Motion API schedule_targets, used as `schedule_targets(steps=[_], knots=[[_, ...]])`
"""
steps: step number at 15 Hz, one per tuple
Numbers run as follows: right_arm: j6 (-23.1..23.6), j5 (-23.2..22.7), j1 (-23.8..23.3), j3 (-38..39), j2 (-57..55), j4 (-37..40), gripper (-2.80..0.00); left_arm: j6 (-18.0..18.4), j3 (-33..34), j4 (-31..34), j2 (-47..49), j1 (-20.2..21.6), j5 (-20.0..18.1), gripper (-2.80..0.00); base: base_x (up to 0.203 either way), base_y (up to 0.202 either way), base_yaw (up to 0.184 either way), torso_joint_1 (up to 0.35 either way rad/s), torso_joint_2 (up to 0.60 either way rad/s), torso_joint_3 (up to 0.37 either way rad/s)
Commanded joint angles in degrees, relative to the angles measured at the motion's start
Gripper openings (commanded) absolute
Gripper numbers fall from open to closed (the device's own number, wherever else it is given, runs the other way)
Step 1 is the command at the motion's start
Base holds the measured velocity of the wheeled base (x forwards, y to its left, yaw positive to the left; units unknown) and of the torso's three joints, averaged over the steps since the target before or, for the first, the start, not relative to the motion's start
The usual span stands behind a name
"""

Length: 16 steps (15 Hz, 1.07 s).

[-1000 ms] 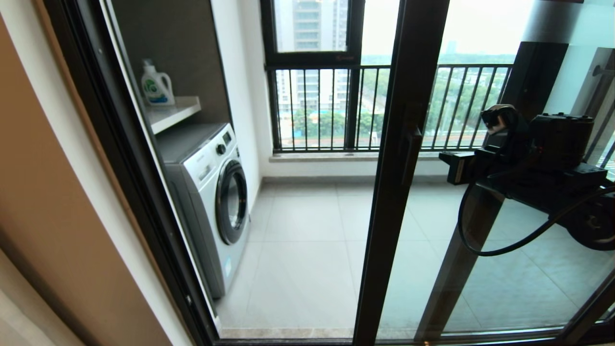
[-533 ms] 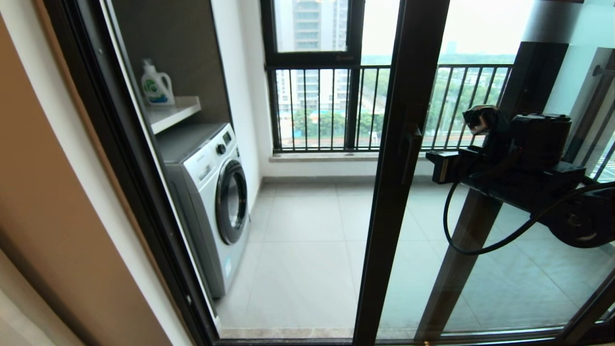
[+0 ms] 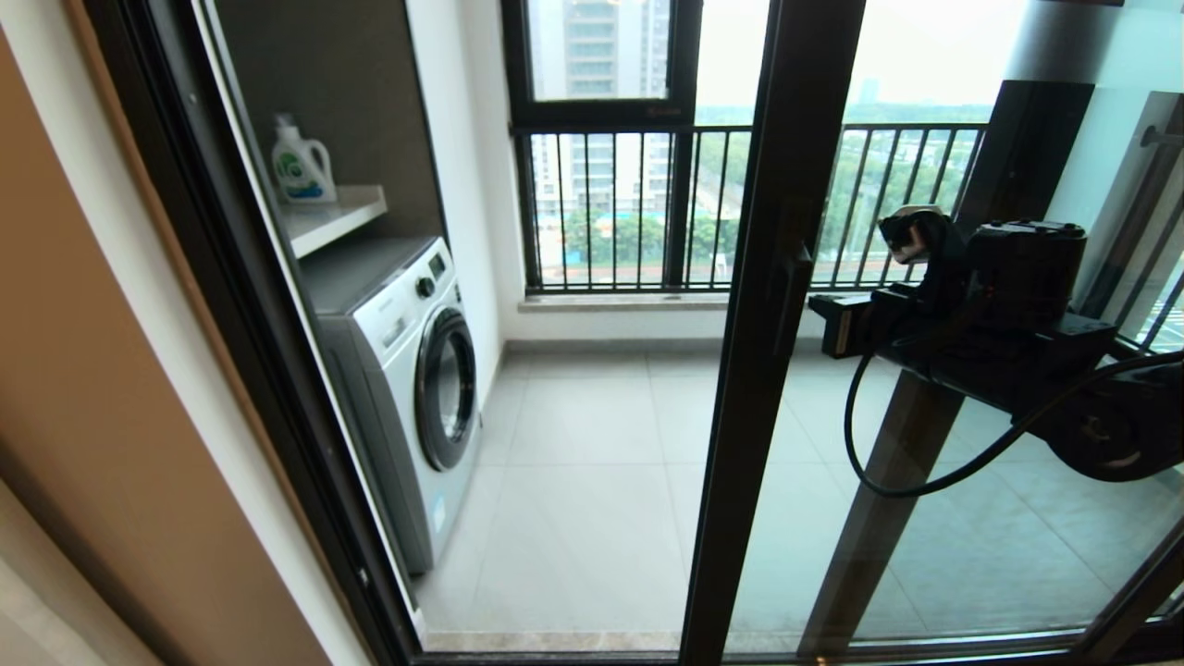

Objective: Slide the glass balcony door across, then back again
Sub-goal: Close the slid door

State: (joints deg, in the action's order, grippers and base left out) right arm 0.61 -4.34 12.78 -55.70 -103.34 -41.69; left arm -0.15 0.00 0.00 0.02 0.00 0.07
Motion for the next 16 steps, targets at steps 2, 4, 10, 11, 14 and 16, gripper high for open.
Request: schedule_targets(steps=[2, 4, 10, 11, 14, 16], knots=[[0.0, 0.5, 0.9, 0.1, -0.6, -0.2, -2.8, 0.0, 0.0, 0.0, 0.1, 0.0, 0.0, -2.8, 0.0, 0.0, 0.0, 0.0, 0.0, 0.0], [0.0, 2.2, 1.6, 0.0, -1.6, -0.8, -2.8, 0.0, 0.0, 0.0, 0.1, 0.0, 0.0, -2.8, 0.0, 0.0, 0.0, 0.0, 0.0, 0.0], [-0.2, 2.2, 3.2, 0.2, -1.8, -1.4, -2.8, 0.0, 0.0, 0.0, 0.1, 0.0, 0.0, -2.8, 0.0, 0.0, 0.0, 0.0, 0.0, 0.0], [-0.2, 2.2, 3.4, 0.3, -1.8, -1.4, -2.8, 0.0, 0.0, 0.0, 0.1, 0.0, 0.0, -2.8, 0.0, 0.0, 0.0, 0.0, 0.0, 0.0], [-0.8, 2.1, 4.0, 0.4, -1.6, -1.4, -2.8, 0.0, 0.0, 0.0, 0.1, 0.0, 0.0, -2.8, 0.0, 0.0, 0.0, 0.0, 0.0, 0.0], [-0.8, 2.1, 4.4, 0.4, -1.6, -1.4, -2.8, 0.0, 0.0, 0.0, 0.1, 0.0, 0.0, -2.8, 0.0, 0.0, 0.0, 0.0, 0.0, 0.0]])
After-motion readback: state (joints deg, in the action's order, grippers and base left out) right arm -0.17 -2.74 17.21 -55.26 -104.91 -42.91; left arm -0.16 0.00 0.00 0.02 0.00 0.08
